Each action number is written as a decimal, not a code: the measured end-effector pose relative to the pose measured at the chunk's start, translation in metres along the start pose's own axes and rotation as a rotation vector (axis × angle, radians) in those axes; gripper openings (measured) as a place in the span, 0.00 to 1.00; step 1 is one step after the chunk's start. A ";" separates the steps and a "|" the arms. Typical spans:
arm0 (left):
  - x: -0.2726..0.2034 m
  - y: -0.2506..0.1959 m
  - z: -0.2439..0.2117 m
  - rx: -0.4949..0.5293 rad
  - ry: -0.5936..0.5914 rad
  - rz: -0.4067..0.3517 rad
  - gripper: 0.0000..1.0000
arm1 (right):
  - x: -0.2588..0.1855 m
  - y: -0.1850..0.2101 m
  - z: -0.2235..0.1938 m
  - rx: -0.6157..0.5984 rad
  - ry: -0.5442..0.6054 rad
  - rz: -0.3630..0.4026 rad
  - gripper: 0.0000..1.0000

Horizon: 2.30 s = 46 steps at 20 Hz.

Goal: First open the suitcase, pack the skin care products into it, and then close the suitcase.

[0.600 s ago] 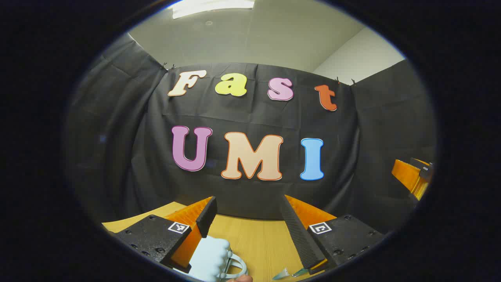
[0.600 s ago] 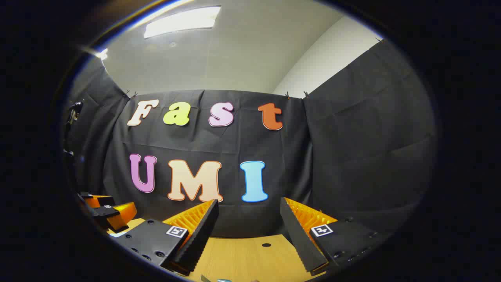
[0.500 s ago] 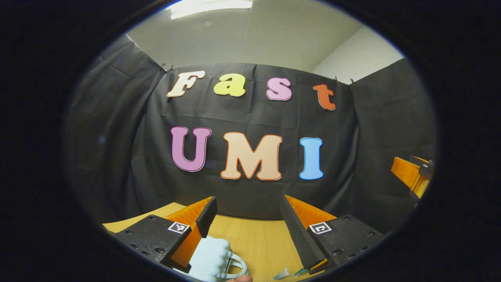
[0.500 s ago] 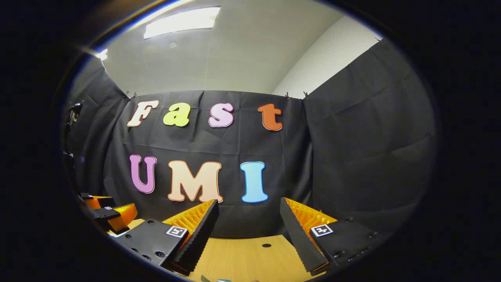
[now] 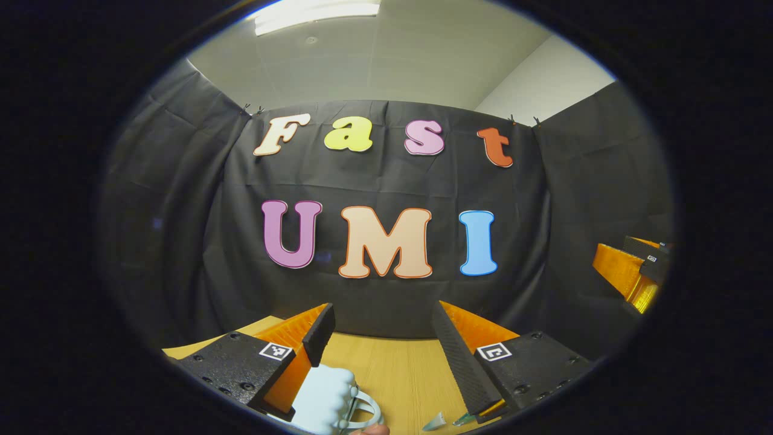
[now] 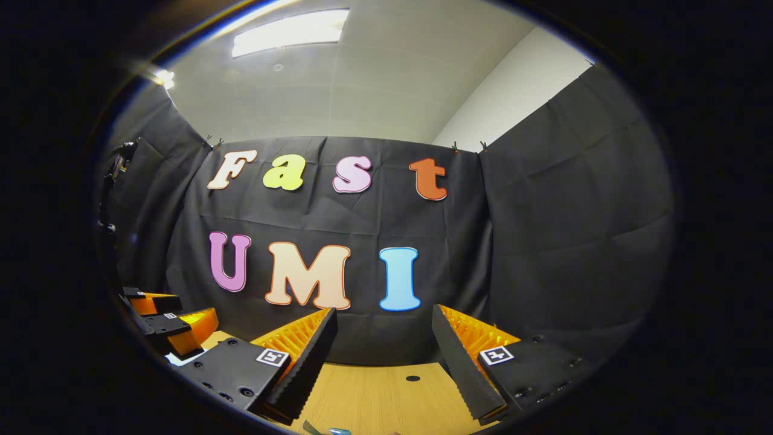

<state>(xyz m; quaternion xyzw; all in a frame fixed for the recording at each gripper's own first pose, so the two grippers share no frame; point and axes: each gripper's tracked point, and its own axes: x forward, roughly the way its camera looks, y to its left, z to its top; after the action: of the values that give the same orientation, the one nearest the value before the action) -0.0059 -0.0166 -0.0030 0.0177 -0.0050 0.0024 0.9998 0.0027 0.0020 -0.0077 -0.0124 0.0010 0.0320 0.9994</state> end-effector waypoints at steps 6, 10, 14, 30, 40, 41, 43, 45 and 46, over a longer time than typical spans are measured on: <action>-0.010 -0.003 -0.028 0.015 0.049 0.063 0.94 | 0.011 -0.009 -0.017 0.029 -0.001 0.087 0.98; -0.019 0.002 -0.070 0.071 0.131 0.085 0.95 | 0.018 -0.006 -0.036 0.025 0.020 0.113 0.98; -0.017 -0.003 -0.137 0.090 0.293 0.009 0.95 | 0.018 -0.002 -0.046 0.022 0.040 0.084 0.98; -0.008 -0.001 -0.296 0.053 0.771 -0.047 0.96 | 0.011 -0.006 -0.070 -0.115 0.122 -0.013 0.98; -0.001 -0.002 -0.356 0.016 0.995 -0.042 0.92 | 0.012 -0.022 -0.079 -0.154 0.146 -0.078 0.98; -0.001 -0.001 -0.359 0.008 1.008 -0.040 0.92 | 0.011 -0.024 -0.077 -0.157 0.144 -0.086 0.98; 0.001 0.000 -0.366 -0.004 1.029 -0.041 0.91 | 0.010 -0.028 -0.076 -0.167 0.140 -0.099 0.98; 0.000 -0.002 -0.371 -0.025 1.057 -0.057 0.89 | 0.011 -0.030 -0.077 -0.172 0.139 -0.108 0.98; 0.000 -0.001 -0.373 -0.033 1.061 -0.056 0.86 | 0.011 -0.031 -0.076 -0.171 0.136 -0.111 0.98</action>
<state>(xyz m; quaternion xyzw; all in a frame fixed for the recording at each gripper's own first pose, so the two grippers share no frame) -0.0023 -0.0046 -0.3763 -0.0016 0.5020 -0.0156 0.8647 0.0153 -0.0300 -0.0833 -0.0998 0.0655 -0.0244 0.9925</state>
